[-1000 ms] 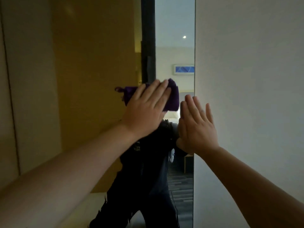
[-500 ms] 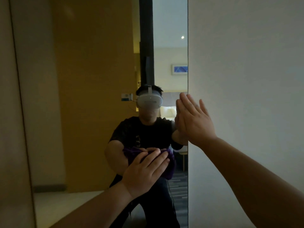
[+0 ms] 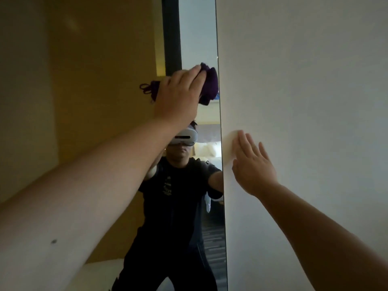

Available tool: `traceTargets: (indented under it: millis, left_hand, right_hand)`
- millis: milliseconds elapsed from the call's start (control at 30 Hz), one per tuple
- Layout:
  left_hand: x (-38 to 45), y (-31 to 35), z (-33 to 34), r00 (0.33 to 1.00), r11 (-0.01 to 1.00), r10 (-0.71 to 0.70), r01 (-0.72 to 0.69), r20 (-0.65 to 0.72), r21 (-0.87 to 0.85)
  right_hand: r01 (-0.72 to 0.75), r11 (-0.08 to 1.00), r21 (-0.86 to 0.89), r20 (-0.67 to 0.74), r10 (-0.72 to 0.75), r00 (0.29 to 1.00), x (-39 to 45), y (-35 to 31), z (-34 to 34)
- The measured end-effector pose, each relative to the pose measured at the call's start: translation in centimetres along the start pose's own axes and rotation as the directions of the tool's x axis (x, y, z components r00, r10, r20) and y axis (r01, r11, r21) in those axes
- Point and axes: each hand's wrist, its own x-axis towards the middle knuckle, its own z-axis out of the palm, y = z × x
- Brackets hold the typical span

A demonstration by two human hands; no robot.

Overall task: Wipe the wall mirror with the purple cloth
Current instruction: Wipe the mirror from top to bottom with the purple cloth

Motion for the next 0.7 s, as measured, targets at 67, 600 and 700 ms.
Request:
traceTargets:
  millis: [67,600,700]
  left_hand:
    - [1.3,0.7,0.8,1.000,1.000,0.007,-0.007,0.023,0.023]
    - [-27.3,10.0,4.9,0.858,0.904,0.420,-0.425,0.296,-0.053]
    - [-30.5,9.2,4.3,0.810,0.876,0.474,-0.474,0.345,-0.092]
  right_hand:
    - [0.010,1.000,0.005,-0.027,-0.010,1.000,0.0,0.3,0.4]
    - [-0.004,0.998,0.070,-0.029,0.006,1.000,0.0,0.5,-0.3]
    - [-0.037,0.995,0.090,0.010,0.036,0.999,-0.2,0.1,-0.8]
